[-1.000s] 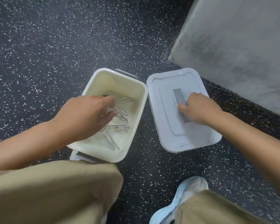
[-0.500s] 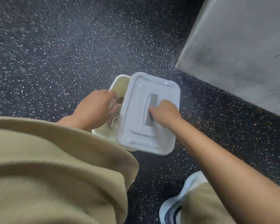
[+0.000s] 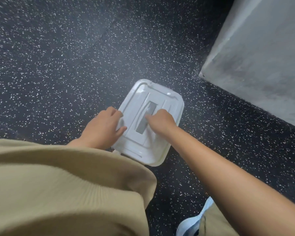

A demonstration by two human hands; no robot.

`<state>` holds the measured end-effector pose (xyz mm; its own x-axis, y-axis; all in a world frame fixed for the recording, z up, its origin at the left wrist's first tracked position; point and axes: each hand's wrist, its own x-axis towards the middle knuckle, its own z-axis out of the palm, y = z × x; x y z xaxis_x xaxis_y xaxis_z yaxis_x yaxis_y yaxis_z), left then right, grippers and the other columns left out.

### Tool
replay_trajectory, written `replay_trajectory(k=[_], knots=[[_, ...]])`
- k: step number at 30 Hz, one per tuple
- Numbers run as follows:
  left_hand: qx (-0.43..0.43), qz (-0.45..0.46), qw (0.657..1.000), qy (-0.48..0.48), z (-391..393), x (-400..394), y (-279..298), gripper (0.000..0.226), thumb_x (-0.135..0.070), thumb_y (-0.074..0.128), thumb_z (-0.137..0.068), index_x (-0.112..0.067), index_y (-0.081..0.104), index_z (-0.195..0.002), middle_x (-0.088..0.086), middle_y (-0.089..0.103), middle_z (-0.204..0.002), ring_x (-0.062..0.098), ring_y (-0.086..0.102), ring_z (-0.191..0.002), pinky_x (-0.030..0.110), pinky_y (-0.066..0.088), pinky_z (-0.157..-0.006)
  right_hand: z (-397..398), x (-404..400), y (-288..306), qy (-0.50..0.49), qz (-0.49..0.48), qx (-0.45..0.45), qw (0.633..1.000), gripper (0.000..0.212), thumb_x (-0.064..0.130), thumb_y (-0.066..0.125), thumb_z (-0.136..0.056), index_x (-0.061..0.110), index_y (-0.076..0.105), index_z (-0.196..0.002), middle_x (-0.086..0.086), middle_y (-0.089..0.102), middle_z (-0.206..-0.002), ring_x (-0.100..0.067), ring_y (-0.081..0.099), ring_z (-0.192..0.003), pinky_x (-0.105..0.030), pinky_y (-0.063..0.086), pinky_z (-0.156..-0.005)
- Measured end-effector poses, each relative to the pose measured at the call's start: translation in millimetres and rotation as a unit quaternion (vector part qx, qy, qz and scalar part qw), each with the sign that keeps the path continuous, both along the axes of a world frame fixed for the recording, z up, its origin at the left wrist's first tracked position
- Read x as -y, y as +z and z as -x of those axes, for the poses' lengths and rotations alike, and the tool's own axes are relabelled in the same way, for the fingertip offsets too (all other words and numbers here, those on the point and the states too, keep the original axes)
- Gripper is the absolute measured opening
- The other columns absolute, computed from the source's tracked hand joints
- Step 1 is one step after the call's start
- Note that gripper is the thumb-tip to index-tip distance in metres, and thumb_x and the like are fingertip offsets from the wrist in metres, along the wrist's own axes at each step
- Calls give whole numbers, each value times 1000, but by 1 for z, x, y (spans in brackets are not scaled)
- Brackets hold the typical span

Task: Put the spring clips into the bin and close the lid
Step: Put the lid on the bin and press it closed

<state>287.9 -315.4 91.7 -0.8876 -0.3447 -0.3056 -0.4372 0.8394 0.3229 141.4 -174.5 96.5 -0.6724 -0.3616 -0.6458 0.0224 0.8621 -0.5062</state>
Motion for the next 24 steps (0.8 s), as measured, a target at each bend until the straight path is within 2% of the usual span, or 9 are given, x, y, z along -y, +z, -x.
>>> replay_trajectory(k=[3,5,8,11,13,18,20,22,24], knots=[[-24,43,996,-69,-8,-10,-11,45,-40,64,-91,-14,61,-127,13,52,-146,37,52,-127,50,52,-95,18,-4,-4,26,-11,-118,993,22,23,51,-94,16,58,-74,-1,58,-72,-27,57,-75,-32,45,-59],[-14,59,989,-138,-13,-20,-22,62,-50,65,-83,-13,61,-133,19,52,-151,43,50,-135,54,50,-104,35,-8,-7,61,-33,-242,968,19,25,53,-95,14,65,-106,-6,64,-104,-29,58,-100,-39,49,-81],[32,59,977,-202,-21,-38,-43,96,-73,59,-72,-12,53,-146,25,52,-152,50,53,-134,57,50,-103,63,-16,-16,125,-60,-347,927,45,36,58,-94,13,53,-132,-10,55,-133,-30,47,-121,-43,42,-99],[46,73,972,-220,-25,-52,-50,110,-72,76,-59,-13,47,-147,25,53,-150,51,55,-130,58,56,-94,89,-20,-26,150,-72,-285,944,62,45,54,-96,13,40,-147,-11,45,-147,-32,39,-133,-47,37,-108],[53,75,970,-227,-25,-53,-50,109,-77,61,-64,-10,50,-150,26,49,-154,52,51,-133,58,53,-96,101,-19,-30,162,-64,-207,963,71,46,53,-97,11,31,-154,-15,38,-154,-34,36,-139,-50,35,-111],[6,135,961,-241,-19,-56,-57,61,-9,62,-86,-2,42,-143,34,56,-144,61,57,-121,59,57,-82,120,-10,-37,130,-47,-47,989,79,43,58,-97,11,21,-159,-14,36,-160,-35,42,-140,-43,38,-112],[15,143,957,-252,-16,-56,-56,49,-1,47,-90,0,44,-139,35,60,-138,61,60,-116,56,59,-75,126,-8,-39,108,-23,-27,994,77,40,64,-94,10,29,-156,-11,45,-153,-32,50,-132,-45,43,-108],[32,141,950,-276,-11,-50,-47,48,-19,51,-91,0,50,-135,34,65,-131,59,65,-109,51,61,-64,131,-8,-39,96,-3,-4,995,70,36,69,-93,11,38,-150,-3,53,-140,-26,55,-120,-41,46,-102],[58,123,947,-290,-3,-42,-38,77,-42,81,-68,1,64,-129,33,69,-126,56,68,-104,46,59,-51,136,-9,-38,86,8,15,996,64,33,72,-91,13,44,-145,1,54,-129,-22,55,-111,-37,46,-94]])
